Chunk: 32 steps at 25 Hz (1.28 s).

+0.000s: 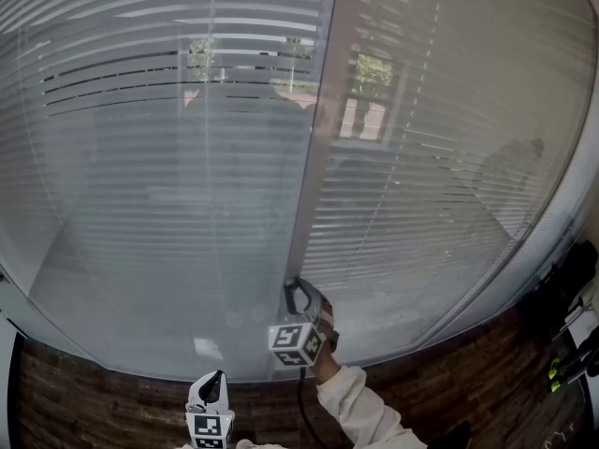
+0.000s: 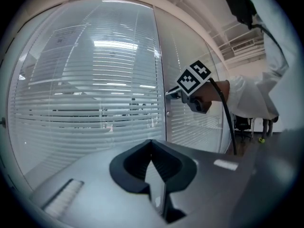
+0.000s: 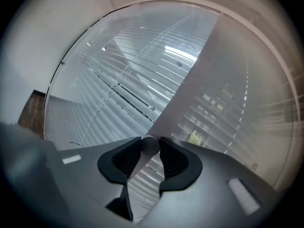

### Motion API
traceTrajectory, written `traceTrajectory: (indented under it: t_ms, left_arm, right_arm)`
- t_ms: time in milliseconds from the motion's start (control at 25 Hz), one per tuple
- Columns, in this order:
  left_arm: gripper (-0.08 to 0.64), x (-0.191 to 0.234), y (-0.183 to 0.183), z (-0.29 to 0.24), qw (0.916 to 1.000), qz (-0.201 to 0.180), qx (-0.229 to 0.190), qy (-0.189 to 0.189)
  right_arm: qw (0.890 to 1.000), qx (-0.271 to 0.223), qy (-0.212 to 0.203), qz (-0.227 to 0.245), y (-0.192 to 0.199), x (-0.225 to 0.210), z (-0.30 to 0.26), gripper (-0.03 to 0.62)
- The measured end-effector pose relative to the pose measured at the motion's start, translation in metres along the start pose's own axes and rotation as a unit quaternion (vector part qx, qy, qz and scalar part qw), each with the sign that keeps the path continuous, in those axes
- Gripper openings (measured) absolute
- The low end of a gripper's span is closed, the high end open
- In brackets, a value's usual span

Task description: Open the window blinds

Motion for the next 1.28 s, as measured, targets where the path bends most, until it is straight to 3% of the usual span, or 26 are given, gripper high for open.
traceTrajectory:
  t_ms: [240, 600, 840, 1080, 1280]
  left_arm:
    - [0.0, -0.002, 0.002, 0.0, 1.0, 0.001, 0.0, 0.006]
    - [0.0, -0.005, 0.002, -0.001, 0.9998, 0.003, -0.006, 0.017]
    - [0.0, -0.005, 0.004, 0.001, 0.9999, 0.007, -0.001, 0.016]
    - [0.0, -0.004, 0.003, 0.003, 0.9999, 0.009, 0.001, 0.012]
    - [0.0, -0.002, 0.004, 0.003, 0.9999, 0.006, 0.0, 0.013]
  right_arm:
    - [0.991, 0.015, -0.016, -0.135, 0.001, -0.004, -0.001, 0.127]
    - [0.966, 0.012, -0.028, -0.256, 0.001, -0.009, -0.003, 0.127]
    - [0.962, 0.01, -0.019, -0.273, 0.004, -0.012, -0.003, 0.127]
    - [0.978, 0.003, -0.026, -0.209, 0.002, -0.005, -0.003, 0.144]
    - [0.985, 0.007, -0.023, -0.174, 0.003, -0.004, -0.003, 0.149]
Point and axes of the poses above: the fingertips, and each gripper's own axes: z backward along the fingers, x to its left, y out of its underside, the point moved 4 cm from there along z, backward along the fingers, and after that the axes turned 6 degrees about y, right-handed, at the moved point
